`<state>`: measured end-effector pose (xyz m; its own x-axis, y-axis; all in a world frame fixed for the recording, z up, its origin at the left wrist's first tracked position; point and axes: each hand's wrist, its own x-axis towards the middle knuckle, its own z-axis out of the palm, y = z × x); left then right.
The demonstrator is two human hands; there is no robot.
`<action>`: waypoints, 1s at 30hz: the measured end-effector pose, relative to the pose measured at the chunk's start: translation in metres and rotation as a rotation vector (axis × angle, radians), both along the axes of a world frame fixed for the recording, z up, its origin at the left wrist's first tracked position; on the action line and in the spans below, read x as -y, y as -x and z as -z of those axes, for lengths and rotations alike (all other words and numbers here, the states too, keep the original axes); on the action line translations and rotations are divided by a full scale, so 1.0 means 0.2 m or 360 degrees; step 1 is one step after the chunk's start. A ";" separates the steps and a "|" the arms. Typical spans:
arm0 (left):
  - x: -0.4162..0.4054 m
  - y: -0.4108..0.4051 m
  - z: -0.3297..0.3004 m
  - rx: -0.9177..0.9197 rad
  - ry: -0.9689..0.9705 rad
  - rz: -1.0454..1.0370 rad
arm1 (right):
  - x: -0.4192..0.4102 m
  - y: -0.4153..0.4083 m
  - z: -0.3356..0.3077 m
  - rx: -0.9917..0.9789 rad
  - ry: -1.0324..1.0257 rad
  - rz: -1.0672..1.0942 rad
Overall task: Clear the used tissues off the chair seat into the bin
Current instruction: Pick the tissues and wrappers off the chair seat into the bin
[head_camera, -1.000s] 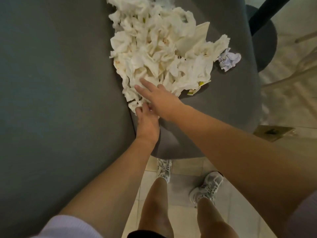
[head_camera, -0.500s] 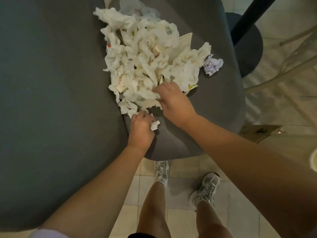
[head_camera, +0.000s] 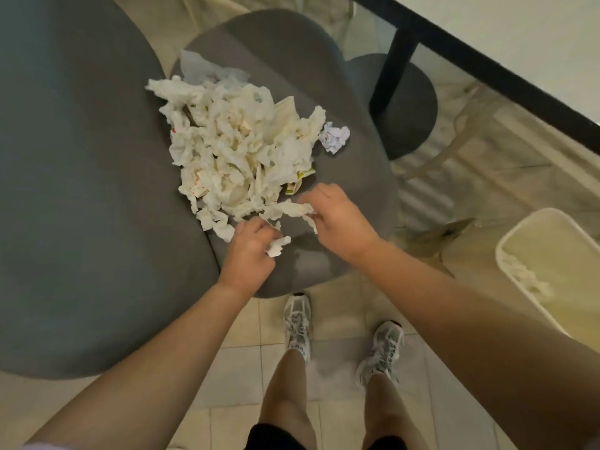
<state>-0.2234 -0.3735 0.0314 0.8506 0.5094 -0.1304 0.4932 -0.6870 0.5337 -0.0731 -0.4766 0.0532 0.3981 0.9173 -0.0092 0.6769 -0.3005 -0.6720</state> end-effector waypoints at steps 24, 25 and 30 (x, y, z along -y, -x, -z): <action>1.28 -1.02 -0.19 0.0521 0.0068 0.1227 | 1.72 -0.50 0.00 0.0170 -0.0008 0.1242; 1.33 -1.07 -0.18 0.0531 0.0074 0.1287 | 1.78 -0.51 0.02 0.0129 0.0037 0.1320; 1.55 -1.26 -0.11 0.0383 0.0201 0.1481 | 1.96 -0.56 0.08 -0.0313 0.0700 0.1334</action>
<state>0.0287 -0.6841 0.0539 0.9176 -0.3867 0.0920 -0.3506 -0.6781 0.6460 0.0387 -0.8694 0.0363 0.8766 0.2348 -0.4201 0.0158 -0.8865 -0.4626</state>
